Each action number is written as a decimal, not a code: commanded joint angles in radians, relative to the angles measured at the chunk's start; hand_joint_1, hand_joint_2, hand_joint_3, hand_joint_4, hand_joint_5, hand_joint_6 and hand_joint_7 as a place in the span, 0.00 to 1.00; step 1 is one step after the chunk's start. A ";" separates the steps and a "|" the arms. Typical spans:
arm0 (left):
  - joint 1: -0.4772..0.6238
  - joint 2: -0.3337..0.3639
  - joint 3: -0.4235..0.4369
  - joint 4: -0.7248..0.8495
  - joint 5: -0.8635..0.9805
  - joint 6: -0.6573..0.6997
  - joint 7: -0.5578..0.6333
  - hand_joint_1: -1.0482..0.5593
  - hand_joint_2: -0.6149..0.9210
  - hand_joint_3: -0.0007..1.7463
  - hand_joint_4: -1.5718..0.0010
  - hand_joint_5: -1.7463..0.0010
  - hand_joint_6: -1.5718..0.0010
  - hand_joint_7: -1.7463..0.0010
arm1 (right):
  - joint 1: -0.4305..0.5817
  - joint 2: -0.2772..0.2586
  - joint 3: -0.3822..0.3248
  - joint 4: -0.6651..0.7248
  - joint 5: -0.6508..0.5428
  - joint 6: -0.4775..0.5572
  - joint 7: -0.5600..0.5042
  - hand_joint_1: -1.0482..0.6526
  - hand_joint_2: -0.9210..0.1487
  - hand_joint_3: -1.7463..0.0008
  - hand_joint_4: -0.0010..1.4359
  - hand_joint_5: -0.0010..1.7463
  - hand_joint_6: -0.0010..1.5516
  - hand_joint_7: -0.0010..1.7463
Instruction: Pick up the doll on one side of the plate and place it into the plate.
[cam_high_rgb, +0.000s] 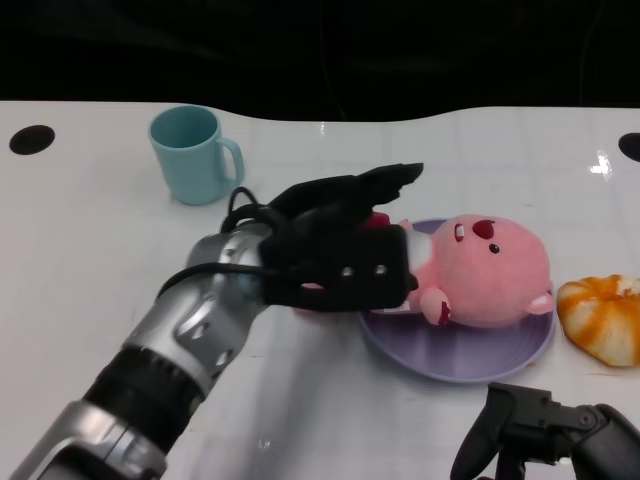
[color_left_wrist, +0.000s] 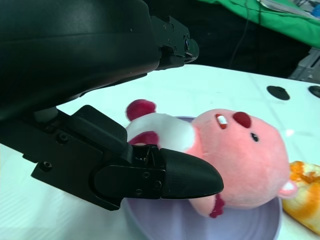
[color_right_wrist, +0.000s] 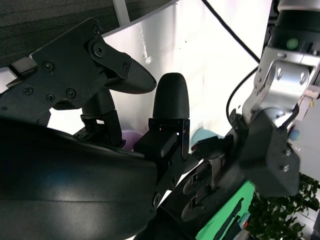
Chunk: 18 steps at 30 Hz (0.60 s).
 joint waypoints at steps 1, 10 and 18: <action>0.072 0.059 0.064 -0.129 -0.078 0.006 -0.059 0.00 1.00 0.28 0.98 0.99 0.98 0.99 | 0.004 -0.010 -0.009 -0.005 0.015 -0.005 0.006 0.58 0.38 0.36 0.47 0.94 0.40 0.75; 0.262 0.111 0.192 -0.360 -0.296 0.012 -0.149 0.04 1.00 0.21 0.87 0.89 0.87 0.95 | 0.002 -0.011 -0.010 -0.002 0.010 -0.005 0.009 0.59 0.38 0.36 0.47 0.95 0.40 0.76; 0.434 0.102 0.274 -0.487 -0.418 -0.054 -0.121 0.10 1.00 0.17 0.99 0.48 0.79 0.93 | -0.004 -0.012 -0.013 0.005 0.017 -0.007 0.015 0.59 0.37 0.36 0.46 0.96 0.40 0.76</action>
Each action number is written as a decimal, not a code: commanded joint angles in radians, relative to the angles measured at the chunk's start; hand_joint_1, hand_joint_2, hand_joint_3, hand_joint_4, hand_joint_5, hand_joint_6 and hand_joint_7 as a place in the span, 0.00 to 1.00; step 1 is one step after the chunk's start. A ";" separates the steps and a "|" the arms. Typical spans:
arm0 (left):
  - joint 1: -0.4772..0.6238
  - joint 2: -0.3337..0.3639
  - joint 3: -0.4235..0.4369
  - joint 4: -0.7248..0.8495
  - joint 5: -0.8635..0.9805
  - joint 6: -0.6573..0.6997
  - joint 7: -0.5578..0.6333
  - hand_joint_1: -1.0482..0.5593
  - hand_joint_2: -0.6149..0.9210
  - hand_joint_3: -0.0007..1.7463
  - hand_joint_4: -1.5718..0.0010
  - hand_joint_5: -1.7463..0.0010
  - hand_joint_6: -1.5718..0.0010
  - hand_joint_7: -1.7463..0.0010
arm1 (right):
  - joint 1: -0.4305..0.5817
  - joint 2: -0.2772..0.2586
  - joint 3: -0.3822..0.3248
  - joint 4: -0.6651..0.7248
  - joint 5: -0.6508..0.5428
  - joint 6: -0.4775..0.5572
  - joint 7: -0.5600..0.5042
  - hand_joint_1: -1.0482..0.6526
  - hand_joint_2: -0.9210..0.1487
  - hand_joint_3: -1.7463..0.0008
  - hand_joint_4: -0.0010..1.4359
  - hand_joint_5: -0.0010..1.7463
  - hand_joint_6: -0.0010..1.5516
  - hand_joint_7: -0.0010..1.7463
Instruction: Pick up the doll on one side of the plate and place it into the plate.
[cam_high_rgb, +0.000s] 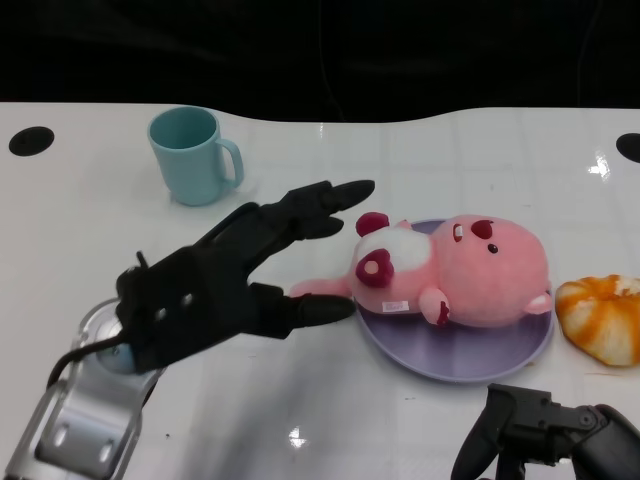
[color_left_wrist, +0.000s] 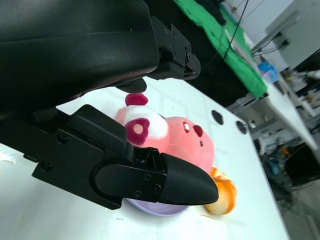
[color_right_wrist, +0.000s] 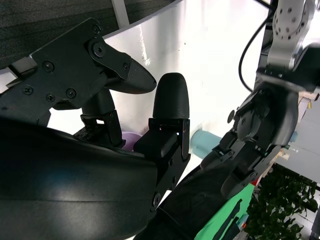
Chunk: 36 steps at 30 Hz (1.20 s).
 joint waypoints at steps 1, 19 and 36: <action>0.074 0.003 0.042 -0.031 -0.047 -0.070 0.021 0.12 1.00 0.17 0.98 0.47 0.78 0.93 | 0.000 -0.010 -0.009 0.000 0.005 -0.005 0.001 0.59 0.37 0.36 0.46 0.96 0.40 0.76; 0.416 -0.058 0.156 -0.369 -0.364 0.193 0.083 0.56 0.67 0.77 0.51 0.19 0.53 0.33 | -0.006 -0.006 0.000 0.009 -0.007 -0.012 -0.004 0.57 0.38 0.37 0.47 0.95 0.40 0.75; 0.582 -0.045 0.176 -0.546 -0.476 0.445 0.129 0.56 0.63 0.87 0.38 0.00 0.47 0.03 | 0.007 -0.016 -0.027 0.012 0.018 -0.016 0.009 0.56 0.36 0.39 0.47 0.94 0.40 0.75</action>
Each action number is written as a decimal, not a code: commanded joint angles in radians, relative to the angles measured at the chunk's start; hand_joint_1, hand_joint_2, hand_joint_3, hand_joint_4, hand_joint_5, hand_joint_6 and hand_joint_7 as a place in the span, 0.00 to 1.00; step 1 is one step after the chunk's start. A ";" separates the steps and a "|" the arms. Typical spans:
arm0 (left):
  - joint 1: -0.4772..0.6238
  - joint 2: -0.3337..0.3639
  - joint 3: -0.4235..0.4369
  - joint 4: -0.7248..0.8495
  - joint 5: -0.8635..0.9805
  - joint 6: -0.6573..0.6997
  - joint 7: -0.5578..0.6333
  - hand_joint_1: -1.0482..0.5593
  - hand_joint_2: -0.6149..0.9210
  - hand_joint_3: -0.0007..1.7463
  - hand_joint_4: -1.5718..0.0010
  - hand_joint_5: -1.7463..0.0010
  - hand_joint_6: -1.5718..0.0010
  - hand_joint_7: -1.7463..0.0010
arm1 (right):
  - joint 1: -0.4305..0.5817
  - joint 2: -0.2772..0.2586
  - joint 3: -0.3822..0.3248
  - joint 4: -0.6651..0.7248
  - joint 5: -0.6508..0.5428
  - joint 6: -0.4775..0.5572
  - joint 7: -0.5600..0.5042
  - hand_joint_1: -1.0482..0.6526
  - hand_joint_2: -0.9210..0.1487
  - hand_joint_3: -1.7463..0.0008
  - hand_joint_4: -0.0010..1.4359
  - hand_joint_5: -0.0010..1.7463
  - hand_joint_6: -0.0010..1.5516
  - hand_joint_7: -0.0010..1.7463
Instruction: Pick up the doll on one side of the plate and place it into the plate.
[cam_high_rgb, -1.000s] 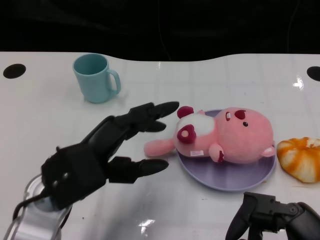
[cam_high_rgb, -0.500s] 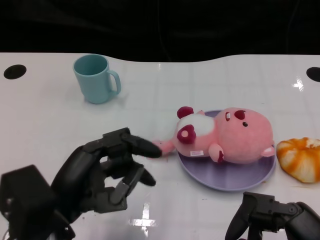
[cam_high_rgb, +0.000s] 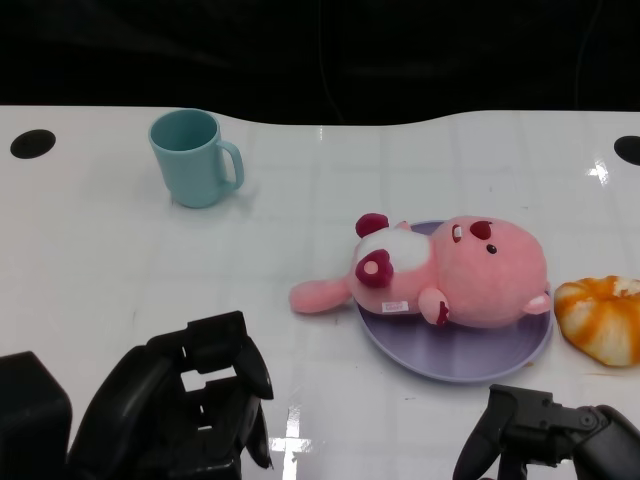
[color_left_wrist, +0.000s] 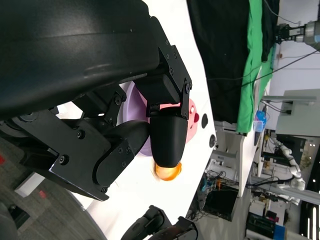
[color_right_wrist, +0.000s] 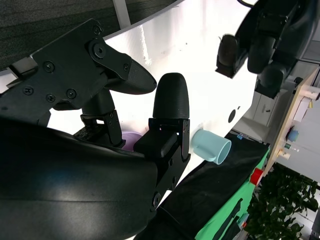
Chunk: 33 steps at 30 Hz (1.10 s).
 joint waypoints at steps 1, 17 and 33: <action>0.012 0.007 -0.001 0.033 0.006 -0.017 -0.003 0.56 0.62 0.88 0.38 0.00 0.47 0.03 | 0.007 -0.016 -0.021 0.003 0.017 -0.014 0.007 0.56 0.36 0.39 0.47 0.94 0.40 0.75; -0.015 0.043 -0.009 0.146 -0.007 0.010 -0.043 0.57 0.62 0.89 0.39 0.00 0.49 0.02 | 0.014 -0.010 -0.019 0.003 0.003 -0.020 0.003 0.58 0.39 0.36 0.48 0.94 0.41 0.75; -0.025 0.073 -0.007 0.153 0.001 0.016 -0.057 0.56 0.61 0.89 0.39 0.00 0.48 0.03 | 0.017 -0.006 -0.012 -0.014 0.000 -0.008 0.003 0.58 0.39 0.36 0.48 0.94 0.41 0.75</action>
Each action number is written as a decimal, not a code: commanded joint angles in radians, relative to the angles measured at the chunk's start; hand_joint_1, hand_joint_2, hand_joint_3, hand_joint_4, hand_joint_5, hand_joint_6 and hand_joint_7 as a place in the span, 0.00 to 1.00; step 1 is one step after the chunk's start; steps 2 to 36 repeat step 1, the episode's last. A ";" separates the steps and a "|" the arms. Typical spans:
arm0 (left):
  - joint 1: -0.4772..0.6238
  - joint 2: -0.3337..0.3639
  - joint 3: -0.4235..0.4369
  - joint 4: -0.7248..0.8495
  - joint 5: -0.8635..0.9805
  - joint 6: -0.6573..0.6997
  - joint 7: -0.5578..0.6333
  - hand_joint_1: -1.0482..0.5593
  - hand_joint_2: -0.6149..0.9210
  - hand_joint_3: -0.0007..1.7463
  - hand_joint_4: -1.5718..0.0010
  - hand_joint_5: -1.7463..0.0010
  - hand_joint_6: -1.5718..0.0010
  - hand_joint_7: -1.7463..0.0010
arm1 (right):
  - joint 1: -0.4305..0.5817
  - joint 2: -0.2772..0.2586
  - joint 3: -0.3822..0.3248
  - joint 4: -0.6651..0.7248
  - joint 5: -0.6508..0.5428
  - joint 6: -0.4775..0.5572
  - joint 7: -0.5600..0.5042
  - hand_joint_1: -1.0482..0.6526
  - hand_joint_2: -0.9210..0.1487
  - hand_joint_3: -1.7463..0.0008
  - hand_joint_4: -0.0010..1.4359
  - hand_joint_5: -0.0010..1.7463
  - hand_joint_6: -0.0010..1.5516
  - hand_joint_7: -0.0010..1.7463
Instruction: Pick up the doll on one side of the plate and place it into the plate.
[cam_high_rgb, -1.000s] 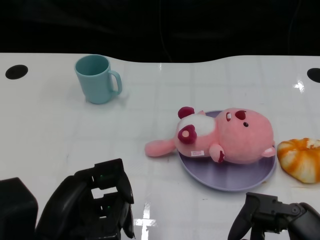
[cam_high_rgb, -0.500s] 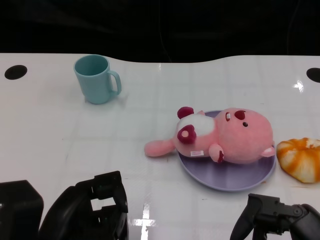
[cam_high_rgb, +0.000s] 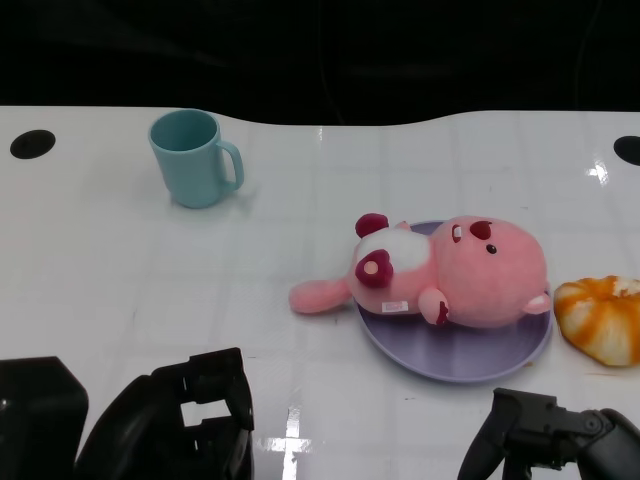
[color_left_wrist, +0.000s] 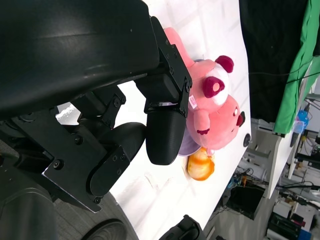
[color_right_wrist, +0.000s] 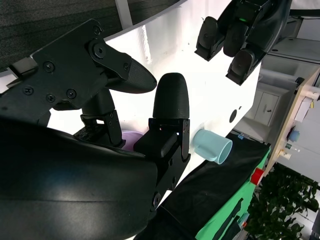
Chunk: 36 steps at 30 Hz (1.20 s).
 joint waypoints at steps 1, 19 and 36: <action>-0.007 0.022 0.004 0.004 0.011 -0.012 -0.014 0.56 0.61 0.89 0.39 0.00 0.48 0.03 | 0.005 -0.005 -0.003 -0.018 0.006 0.011 -0.003 0.58 0.39 0.36 0.48 0.94 0.41 0.74; -0.007 0.022 0.004 0.004 0.011 -0.012 -0.014 0.56 0.61 0.89 0.39 0.00 0.48 0.03 | 0.005 -0.005 -0.003 -0.018 0.006 0.011 -0.003 0.58 0.39 0.36 0.48 0.94 0.41 0.74; -0.007 0.022 0.004 0.004 0.011 -0.012 -0.014 0.56 0.61 0.89 0.39 0.00 0.48 0.03 | 0.005 -0.005 -0.003 -0.018 0.006 0.011 -0.003 0.58 0.39 0.36 0.48 0.94 0.41 0.74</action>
